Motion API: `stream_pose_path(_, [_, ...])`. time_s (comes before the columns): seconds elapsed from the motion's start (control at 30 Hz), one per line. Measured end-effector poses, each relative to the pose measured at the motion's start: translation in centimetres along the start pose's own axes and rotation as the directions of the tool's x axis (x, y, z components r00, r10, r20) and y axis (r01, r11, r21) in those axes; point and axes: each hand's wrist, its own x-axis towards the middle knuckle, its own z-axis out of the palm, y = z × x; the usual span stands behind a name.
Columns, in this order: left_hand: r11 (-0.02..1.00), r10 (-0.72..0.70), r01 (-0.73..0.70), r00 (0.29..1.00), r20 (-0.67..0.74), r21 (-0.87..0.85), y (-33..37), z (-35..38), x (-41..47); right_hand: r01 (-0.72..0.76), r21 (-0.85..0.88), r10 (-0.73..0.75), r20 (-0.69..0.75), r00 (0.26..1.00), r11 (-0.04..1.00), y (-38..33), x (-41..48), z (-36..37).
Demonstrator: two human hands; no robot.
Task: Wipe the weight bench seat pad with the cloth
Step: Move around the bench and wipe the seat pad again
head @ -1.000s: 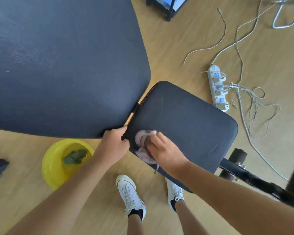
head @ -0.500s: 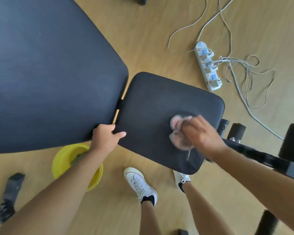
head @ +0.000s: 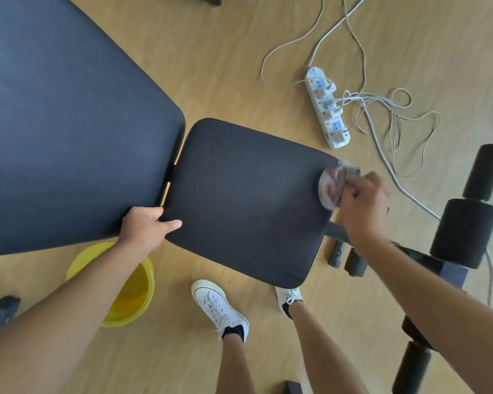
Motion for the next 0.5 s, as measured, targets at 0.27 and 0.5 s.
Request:
stream_pose_path(0.27, [1.000,-0.013,0.013,1.000,0.009,0.029,0.2,0.0,0.2,0.544,0.272,-0.606,0.416,0.678,0.794,0.6,-8.0,1.9])
stream_pose_path(0.5, [0.999,0.032,-0.034,0.999,0.042,0.038,-0.2,-0.3,0.4,-0.049,0.241,0.036,0.057,0.998,0.969,-7.5,-0.4,4.2])
